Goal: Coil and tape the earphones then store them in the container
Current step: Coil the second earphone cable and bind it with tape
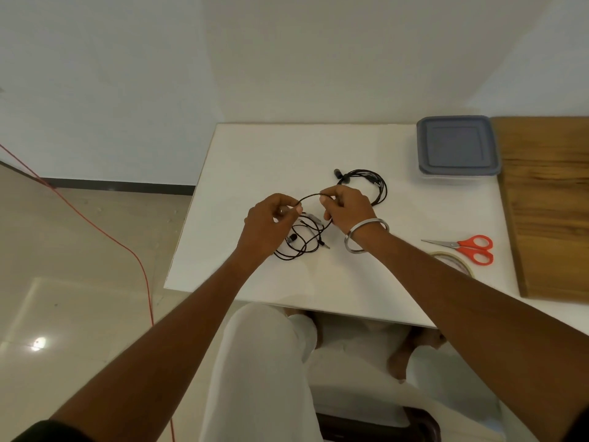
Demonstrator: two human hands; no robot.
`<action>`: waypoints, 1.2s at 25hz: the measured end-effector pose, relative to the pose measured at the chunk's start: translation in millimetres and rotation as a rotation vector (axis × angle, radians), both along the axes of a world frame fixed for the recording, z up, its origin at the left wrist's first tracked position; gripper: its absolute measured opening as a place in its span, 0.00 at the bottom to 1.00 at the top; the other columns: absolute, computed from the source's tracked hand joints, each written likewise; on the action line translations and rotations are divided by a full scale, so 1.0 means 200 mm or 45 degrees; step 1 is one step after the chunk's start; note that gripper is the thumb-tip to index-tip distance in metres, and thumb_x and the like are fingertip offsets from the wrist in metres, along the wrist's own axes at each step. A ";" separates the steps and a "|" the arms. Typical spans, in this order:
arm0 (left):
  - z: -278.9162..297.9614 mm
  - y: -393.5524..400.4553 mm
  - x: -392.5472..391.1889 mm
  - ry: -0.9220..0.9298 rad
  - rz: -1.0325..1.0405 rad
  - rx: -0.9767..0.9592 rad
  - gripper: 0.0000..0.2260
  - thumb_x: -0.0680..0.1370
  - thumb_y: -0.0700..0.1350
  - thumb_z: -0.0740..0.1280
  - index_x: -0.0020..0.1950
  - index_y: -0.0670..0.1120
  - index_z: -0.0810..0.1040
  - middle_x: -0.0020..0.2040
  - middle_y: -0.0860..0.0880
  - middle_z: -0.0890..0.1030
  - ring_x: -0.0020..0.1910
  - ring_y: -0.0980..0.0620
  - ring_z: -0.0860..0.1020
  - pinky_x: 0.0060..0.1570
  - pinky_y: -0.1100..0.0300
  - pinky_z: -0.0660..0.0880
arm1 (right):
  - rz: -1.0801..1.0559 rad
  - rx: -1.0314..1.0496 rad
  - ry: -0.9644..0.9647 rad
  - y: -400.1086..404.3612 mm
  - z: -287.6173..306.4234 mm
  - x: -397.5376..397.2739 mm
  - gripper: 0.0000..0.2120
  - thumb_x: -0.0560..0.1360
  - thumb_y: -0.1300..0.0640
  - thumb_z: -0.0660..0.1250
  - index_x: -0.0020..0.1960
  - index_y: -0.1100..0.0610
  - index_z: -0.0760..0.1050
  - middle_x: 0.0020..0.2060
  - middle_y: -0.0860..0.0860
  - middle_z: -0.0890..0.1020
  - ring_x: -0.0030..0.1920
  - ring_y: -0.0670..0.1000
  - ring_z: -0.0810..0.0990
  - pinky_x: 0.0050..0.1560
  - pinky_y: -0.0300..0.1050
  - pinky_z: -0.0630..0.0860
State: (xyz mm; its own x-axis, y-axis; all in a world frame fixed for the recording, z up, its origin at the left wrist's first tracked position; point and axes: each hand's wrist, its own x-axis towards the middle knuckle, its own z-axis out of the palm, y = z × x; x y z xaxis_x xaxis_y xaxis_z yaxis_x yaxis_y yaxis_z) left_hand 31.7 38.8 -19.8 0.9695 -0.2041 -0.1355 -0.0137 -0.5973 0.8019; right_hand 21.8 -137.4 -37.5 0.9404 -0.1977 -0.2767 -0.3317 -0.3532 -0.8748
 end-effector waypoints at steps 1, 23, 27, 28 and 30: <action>-0.01 0.02 0.00 0.031 0.044 0.033 0.06 0.77 0.51 0.69 0.51 0.52 0.80 0.38 0.53 0.81 0.39 0.56 0.79 0.45 0.60 0.75 | 0.022 -0.015 0.041 0.01 -0.01 0.00 0.11 0.76 0.52 0.65 0.57 0.56 0.75 0.35 0.51 0.81 0.33 0.42 0.76 0.35 0.35 0.70; -0.09 0.06 -0.12 0.008 -0.046 0.421 0.17 0.77 0.47 0.68 0.65 0.49 0.71 0.61 0.50 0.71 0.62 0.50 0.70 0.59 0.54 0.63 | 0.203 -0.437 -0.022 0.10 -0.04 0.01 0.25 0.77 0.61 0.62 0.72 0.60 0.59 0.69 0.59 0.61 0.67 0.57 0.67 0.67 0.46 0.65; -0.11 0.10 -0.15 -0.157 0.166 0.276 0.06 0.79 0.48 0.65 0.55 0.50 0.77 0.53 0.54 0.74 0.54 0.51 0.74 0.58 0.48 0.69 | 0.106 -0.359 -0.155 0.08 -0.03 -0.02 0.19 0.78 0.61 0.59 0.69 0.60 0.65 0.66 0.58 0.65 0.59 0.55 0.75 0.60 0.44 0.71; -0.11 0.11 -0.14 -0.176 0.207 0.263 0.05 0.80 0.48 0.64 0.52 0.51 0.78 0.51 0.55 0.75 0.51 0.52 0.75 0.58 0.47 0.69 | 0.091 -0.369 -0.168 0.07 -0.03 -0.03 0.17 0.79 0.62 0.58 0.67 0.61 0.67 0.65 0.58 0.66 0.56 0.55 0.76 0.58 0.43 0.72; -0.09 0.09 -0.11 -0.195 0.218 0.284 0.08 0.81 0.49 0.62 0.48 0.51 0.80 0.48 0.56 0.77 0.48 0.53 0.76 0.57 0.49 0.67 | 0.099 -0.430 -0.185 0.04 -0.03 -0.04 0.14 0.79 0.62 0.57 0.63 0.62 0.70 0.63 0.57 0.68 0.52 0.54 0.77 0.56 0.44 0.74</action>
State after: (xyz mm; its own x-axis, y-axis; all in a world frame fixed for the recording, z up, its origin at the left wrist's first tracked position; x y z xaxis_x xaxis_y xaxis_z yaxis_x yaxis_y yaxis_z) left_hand 9.8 56.8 -37.5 0.9998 -0.0177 -0.0086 -0.0079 -0.7621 0.6474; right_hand 14.3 -130.3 -42.6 0.9808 -0.1817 -0.0705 -0.1735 -0.6491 -0.7407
